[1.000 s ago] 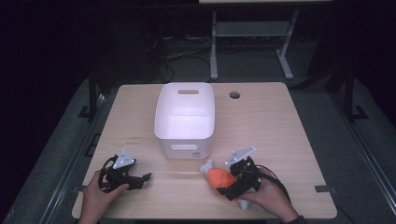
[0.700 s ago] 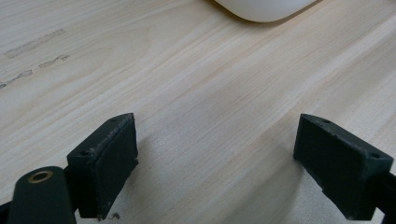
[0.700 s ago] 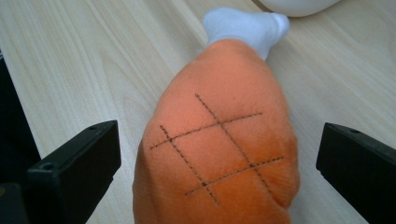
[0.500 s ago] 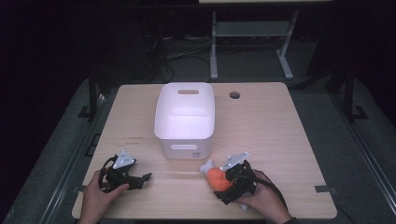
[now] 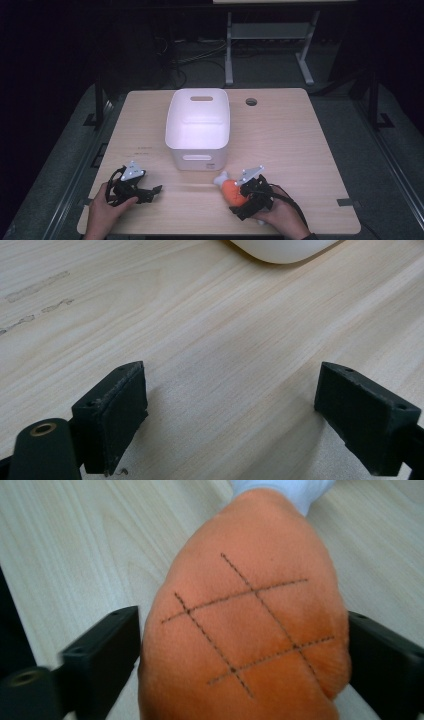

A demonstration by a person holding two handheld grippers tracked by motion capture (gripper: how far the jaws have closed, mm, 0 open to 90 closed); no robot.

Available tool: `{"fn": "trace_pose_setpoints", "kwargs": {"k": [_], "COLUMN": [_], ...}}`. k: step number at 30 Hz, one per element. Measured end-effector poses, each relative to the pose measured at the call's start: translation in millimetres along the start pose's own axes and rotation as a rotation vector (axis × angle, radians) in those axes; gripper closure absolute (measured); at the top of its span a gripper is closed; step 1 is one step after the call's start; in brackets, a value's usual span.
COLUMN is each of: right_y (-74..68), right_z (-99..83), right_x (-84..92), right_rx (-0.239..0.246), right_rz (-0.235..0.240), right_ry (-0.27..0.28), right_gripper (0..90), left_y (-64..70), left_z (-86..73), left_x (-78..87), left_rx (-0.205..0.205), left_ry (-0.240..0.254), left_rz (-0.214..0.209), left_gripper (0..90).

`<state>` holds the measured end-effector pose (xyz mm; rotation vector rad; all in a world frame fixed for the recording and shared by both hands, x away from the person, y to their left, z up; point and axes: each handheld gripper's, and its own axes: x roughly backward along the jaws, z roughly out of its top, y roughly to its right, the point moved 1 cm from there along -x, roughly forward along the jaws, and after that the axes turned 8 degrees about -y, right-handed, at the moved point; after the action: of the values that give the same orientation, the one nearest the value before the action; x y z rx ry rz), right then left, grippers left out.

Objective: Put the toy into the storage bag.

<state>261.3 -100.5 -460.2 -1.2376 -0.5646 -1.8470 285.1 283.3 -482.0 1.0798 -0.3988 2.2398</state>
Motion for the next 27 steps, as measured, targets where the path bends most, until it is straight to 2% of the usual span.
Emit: {"fn": "trace_pose_setpoints", "kwargs": {"k": [13, 20, 27], "right_y": [4.2, 10.4, 23.5], "right_z": [-4.2, -9.7, -17.6], "right_x": [7.2, 11.6, 19.8], "right_rx": [0.008, 0.003, -0.019], "right_rz": [0.019, 0.016, 0.006], "right_ry": [0.005, -0.001, 0.01], "right_gripper": [24.3, 25.7, 25.7], "left_y": [-0.1, -0.2, -0.2], "left_z": [0.0, 0.0, 0.0], "left_x": [0.0, 0.1, 0.1], "left_rx": [-0.001, -0.001, -0.002], "left_ry": [0.0, -0.001, -0.001], "left_rz": [0.0, 0.0, 0.0], "left_gripper": [12.6, 12.6, 12.6]}}
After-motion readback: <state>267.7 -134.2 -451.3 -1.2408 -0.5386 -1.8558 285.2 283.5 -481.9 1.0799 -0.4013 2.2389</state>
